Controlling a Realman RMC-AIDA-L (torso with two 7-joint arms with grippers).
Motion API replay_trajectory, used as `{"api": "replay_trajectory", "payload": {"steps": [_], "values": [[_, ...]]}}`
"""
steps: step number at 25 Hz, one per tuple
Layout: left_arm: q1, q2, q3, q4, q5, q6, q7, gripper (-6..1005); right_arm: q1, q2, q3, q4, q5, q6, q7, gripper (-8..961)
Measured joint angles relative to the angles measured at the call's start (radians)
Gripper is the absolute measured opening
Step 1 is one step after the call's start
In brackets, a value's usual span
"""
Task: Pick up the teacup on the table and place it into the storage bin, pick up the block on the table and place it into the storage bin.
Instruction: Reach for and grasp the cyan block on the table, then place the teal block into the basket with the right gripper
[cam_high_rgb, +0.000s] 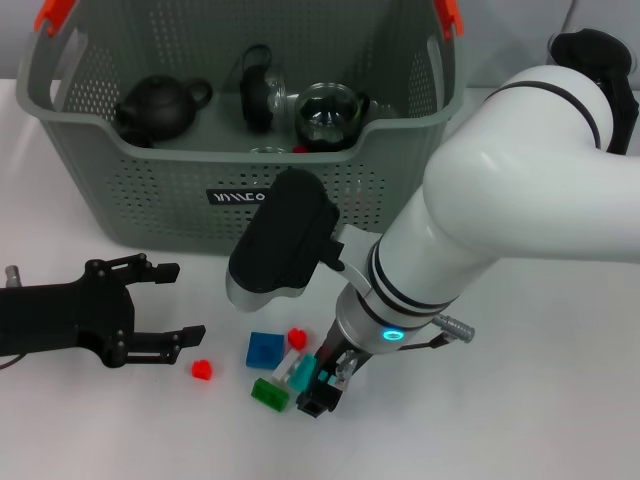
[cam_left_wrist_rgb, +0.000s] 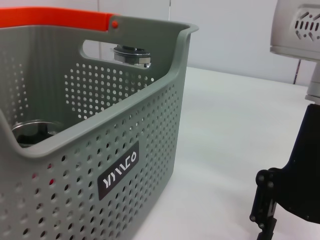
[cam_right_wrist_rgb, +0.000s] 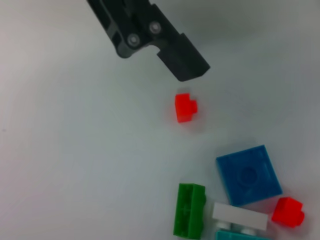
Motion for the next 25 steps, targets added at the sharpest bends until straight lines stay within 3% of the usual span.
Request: {"api": "replay_trajectory", "payload": {"steps": [9,14,20,25], "values": [[-0.001,0.000,0.000,0.000,-0.001,0.000,0.000,872,0.004,-0.001,0.003,0.006,0.003,-0.012,0.008,538],[-0.001,0.001,0.000,0.000,-0.001,0.000,-0.001,872,-0.004,-0.010,0.010,-0.044,-0.003,-0.040,0.012,432],[0.000,0.003,0.000,0.001,-0.001,0.000,-0.003,872,-0.042,-0.018,0.091,-0.162,-0.063,-0.146,0.014,432],[0.001,0.003,-0.001,0.004,-0.001,0.000,-0.004,872,-0.097,-0.020,0.197,-0.359,-0.142,-0.273,0.021,431]]}}
